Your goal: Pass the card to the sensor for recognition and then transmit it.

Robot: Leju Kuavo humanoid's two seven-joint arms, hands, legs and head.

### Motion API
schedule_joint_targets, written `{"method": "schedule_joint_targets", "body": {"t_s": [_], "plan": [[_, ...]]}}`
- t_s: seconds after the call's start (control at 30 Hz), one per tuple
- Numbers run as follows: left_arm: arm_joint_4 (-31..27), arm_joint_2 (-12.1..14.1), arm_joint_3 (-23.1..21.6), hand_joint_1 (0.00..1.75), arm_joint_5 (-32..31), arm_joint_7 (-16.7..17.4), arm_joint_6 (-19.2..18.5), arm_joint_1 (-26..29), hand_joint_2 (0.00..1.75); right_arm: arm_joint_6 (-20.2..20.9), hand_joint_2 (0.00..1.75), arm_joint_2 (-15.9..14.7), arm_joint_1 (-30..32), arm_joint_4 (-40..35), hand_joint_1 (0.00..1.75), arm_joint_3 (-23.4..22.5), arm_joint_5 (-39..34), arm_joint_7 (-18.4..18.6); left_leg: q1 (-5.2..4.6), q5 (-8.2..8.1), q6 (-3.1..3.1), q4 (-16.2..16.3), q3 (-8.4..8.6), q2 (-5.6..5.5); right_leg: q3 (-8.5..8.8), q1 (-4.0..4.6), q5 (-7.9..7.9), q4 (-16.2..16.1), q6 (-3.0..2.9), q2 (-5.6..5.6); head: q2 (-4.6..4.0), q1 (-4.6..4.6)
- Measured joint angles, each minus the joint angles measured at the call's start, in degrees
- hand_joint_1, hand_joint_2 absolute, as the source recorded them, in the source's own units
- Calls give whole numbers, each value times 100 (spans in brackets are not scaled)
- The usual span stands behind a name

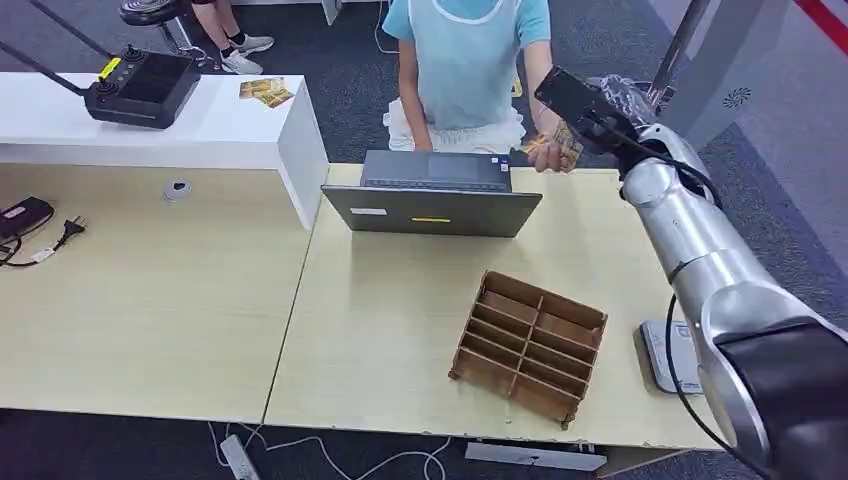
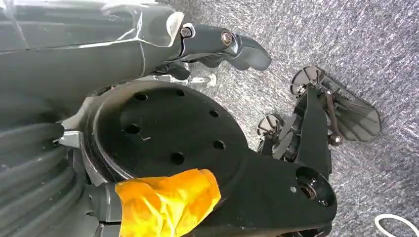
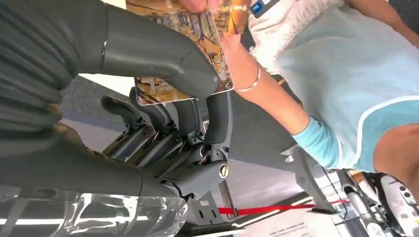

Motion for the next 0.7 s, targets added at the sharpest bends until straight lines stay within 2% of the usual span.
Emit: {"method": "schedule_joint_targets", "body": {"t_s": [0.3, 0.33, 0.37, 0.4, 0.7], "plan": [[0, 0, 0, 0, -2, 0, -18, 3, 175, -4, 175, 0, -1, 2, 175, 0, 28, 0, 0, 0, 0, 0, 0, 0, 0, 0, 0, 0, 0, 0, 0, 0], [0, 0, 0, 0, -2, 0, -20, 3, 175, -4, 175, 0, -1, 2, 169, 0, 31, 0, 0, 0, 0, 0, 0, 0, 0, 0, 0, 0, 0, 0, 0, 0], [0, 0, 0, 0, -2, 0, -20, 3, 175, -4, 175, 0, -1, 2, 47, -2, 33, 0, 0, 0, 0, 0, 0, 0, 0, 0, 0, 0, 0, 0, 0, 0], [0, 0, 0, 0, -2, 0, -22, 3, 175, -7, 175, 0, -1, 2, 0, -2, 33, 0, 0, 0, 0, 0, 0, 0, 0, 0, 0, 0, 0, 0, 0, 0], [0, 0, 0, 0, -2, 0, -22, 3, 175, -83, 175, 0, -1, 2, 0, -35, 98, 24, 0, 0, 0, 0, 0, 0, 0, 0, 0, 0, 0, 0, 0, 0]]}}
